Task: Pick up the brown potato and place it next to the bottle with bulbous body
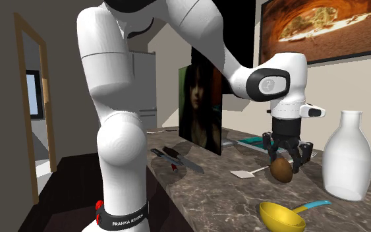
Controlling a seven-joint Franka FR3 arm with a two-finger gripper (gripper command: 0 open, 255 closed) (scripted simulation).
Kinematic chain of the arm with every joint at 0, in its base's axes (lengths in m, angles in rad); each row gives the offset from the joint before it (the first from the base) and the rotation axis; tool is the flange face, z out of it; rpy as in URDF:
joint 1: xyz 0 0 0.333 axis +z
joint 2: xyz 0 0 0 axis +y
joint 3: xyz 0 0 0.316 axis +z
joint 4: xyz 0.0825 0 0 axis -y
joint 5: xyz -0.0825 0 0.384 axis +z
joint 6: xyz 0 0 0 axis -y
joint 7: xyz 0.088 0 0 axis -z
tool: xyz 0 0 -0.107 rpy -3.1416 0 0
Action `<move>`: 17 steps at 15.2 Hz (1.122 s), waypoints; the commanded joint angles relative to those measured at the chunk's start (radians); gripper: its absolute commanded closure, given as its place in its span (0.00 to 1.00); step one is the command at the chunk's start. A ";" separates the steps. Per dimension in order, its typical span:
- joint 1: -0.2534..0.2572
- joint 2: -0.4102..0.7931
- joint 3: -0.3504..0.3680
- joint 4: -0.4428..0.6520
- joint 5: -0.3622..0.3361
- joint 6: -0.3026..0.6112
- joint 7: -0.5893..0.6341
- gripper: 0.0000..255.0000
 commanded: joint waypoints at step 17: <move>0.007 0.055 -0.003 -0.026 0.029 0.080 -0.024 0.00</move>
